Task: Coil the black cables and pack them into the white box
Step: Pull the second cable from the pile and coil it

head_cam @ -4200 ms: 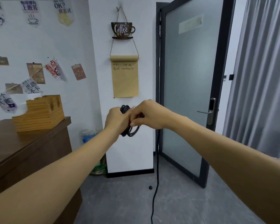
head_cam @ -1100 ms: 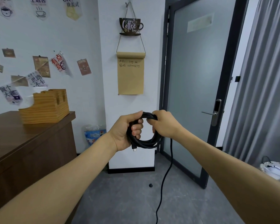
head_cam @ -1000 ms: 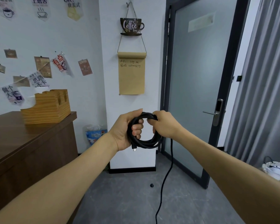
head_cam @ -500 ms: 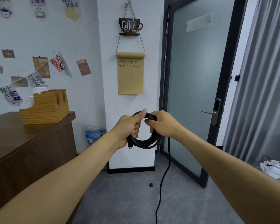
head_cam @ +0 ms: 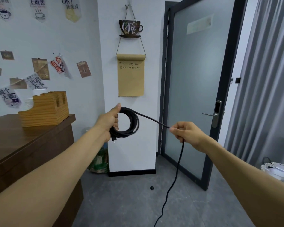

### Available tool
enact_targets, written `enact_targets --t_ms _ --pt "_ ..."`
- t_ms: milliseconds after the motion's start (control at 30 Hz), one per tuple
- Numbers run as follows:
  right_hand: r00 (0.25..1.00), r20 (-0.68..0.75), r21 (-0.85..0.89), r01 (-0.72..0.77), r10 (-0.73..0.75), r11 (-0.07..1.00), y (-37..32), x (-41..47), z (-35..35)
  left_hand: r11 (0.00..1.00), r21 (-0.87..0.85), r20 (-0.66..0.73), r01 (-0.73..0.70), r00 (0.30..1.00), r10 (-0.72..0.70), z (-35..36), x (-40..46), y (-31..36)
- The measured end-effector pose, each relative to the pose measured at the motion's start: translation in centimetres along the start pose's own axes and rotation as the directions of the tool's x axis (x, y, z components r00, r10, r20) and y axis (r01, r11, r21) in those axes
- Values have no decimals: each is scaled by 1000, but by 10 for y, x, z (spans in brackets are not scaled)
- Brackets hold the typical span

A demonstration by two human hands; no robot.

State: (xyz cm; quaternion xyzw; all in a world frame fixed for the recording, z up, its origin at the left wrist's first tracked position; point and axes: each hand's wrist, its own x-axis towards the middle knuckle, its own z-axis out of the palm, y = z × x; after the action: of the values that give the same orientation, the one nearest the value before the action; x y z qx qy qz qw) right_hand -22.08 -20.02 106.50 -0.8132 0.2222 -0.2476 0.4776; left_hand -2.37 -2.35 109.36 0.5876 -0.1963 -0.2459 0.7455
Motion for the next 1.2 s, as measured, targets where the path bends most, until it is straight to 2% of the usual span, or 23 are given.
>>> enact_targets --t_ms 167,233,300,333,367,400,467,500,567,600,667,767,867,933,1100,1200 --pt "991 -129 140 -2 20 990 13 -5 -7 999 -33 -227 -37 973 28 -17 9 12" --pt "981 -192 152 32 -2 988 12 -7 -7 997 11 -303 -75 950 75 -22 11 15" --pt "969 -234 16 88 -82 996 3 -7 -3 987 101 -373 -126 915 155 -24 14 16" --pt "964 -223 -133 114 -142 985 -5 -6 0 976 156 -405 -149 892 201 -23 15 15" --pt "964 -173 -322 137 -201 937 -15 -5 5 962 216 -431 -166 868 246 -21 16 15" --pt "964 -94 -515 167 -249 841 -26 -7 11 942 285 -447 -175 846 292 -19 15 14" --pt "946 105 -766 274 -307 582 -54 -12 26 884 436 -449 -168 811 376 -12 11 14" --pt "925 197 -802 342 -324 490 -68 -16 34 855 493 -435 -161 805 403 -9 8 14" --pt "879 317 -775 457 -356 436 -91 -18 47 807 570 -383 -152 820 425 0 4 11" --pt "864 336 -731 490 -374 476 -100 -17 51 786 599 -356 -151 830 430 5 1 8" --pt "857 325 -579 514 -400 632 -110 -11 54 767 624 -298 -150 862 411 14 -4 4" --pt "870 247 -381 491 -426 783 -111 -5 54 828 528 -168 -190 932 321 26 -13 -2" --pt "901 130 -279 433 -413 857 -101 0 52 946 306 -34 -107 992 123 34 -20 -5" --pt "920 63 -226 392 -388 892 -92 4 51 974 218 29 -53 998 48 38 -22 -7" --pt "944 -56 -179 312 -326 933 -80 6 48 988 142 177 -62 983 36 48 -28 -9" --pt "952 -111 -158 266 -285 951 -76 6 44 977 189 250 -99 967 49 52 -32 -12"
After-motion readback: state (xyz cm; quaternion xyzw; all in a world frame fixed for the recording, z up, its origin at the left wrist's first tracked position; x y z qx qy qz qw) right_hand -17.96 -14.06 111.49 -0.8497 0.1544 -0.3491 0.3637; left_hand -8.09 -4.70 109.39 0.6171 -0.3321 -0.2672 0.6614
